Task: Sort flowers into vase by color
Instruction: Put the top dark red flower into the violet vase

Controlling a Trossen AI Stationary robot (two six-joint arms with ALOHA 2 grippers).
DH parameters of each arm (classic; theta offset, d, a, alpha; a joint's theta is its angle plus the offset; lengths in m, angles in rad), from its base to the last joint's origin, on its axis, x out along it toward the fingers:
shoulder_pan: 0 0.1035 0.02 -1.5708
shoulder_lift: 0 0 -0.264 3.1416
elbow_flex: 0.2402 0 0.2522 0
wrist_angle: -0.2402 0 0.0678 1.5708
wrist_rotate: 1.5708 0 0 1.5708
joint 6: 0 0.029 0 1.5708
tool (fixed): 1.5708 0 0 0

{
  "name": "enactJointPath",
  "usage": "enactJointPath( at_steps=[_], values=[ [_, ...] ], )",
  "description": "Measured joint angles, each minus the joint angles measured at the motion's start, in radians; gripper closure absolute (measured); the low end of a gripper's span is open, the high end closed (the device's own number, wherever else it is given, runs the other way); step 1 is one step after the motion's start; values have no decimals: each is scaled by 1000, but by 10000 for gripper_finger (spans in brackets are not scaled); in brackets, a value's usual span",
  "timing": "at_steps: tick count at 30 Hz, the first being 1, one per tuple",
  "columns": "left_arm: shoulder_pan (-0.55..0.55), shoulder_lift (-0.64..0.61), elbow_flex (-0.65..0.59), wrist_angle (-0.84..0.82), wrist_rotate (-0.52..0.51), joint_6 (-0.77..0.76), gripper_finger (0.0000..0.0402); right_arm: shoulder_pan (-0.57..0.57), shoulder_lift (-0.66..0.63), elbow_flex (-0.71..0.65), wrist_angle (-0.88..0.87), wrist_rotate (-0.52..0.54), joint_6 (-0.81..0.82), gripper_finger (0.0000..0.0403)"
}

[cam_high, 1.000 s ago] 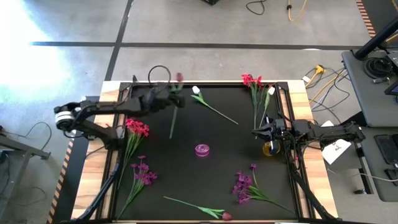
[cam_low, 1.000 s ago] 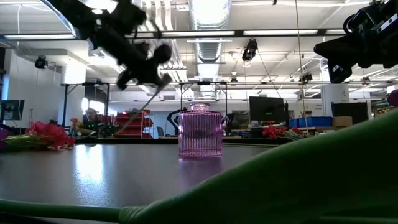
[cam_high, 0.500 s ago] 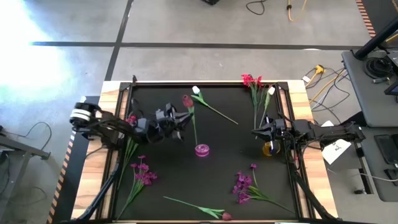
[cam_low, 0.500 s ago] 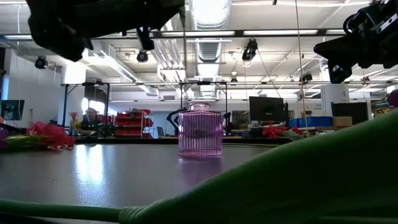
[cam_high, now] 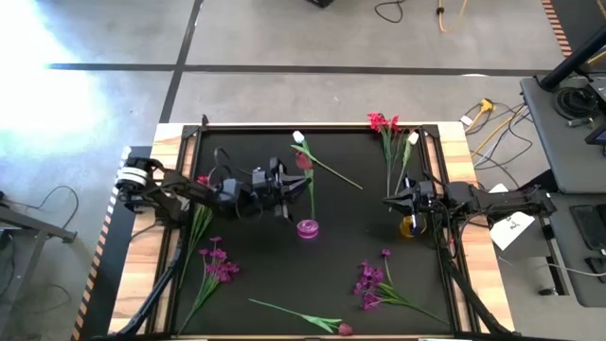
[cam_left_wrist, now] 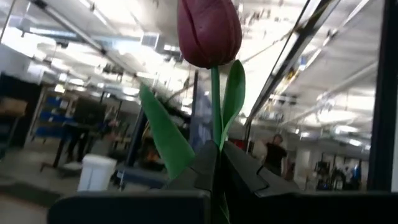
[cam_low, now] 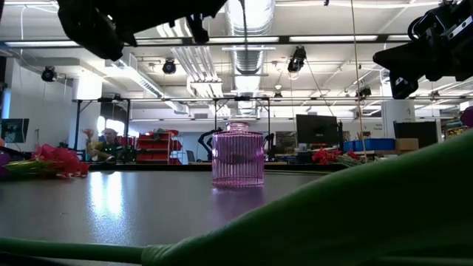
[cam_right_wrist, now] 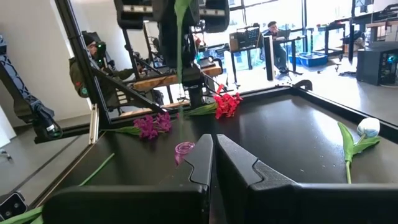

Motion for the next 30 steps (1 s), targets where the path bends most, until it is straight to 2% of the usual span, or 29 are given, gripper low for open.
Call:
enactJointPath(
  at_steps=[5, 13, 20, 30],
  values=[
    [-3, 1, -58, 4, -64, -14, 401, 0, 0, 0, 0, 0, 0, 390],
    [-2, -77, -107, 19, -35, 7, 401, 0, 0, 0, 0, 0, 0, 390],
    [-3, -33, -93, 19, -13, -28, 401, 0, 0, 0, 0, 0, 0, 390],
    [1, 5, -29, 5, -13, 4, 401, 0, 0, 0, 0, 0, 0, 390]
  ],
)
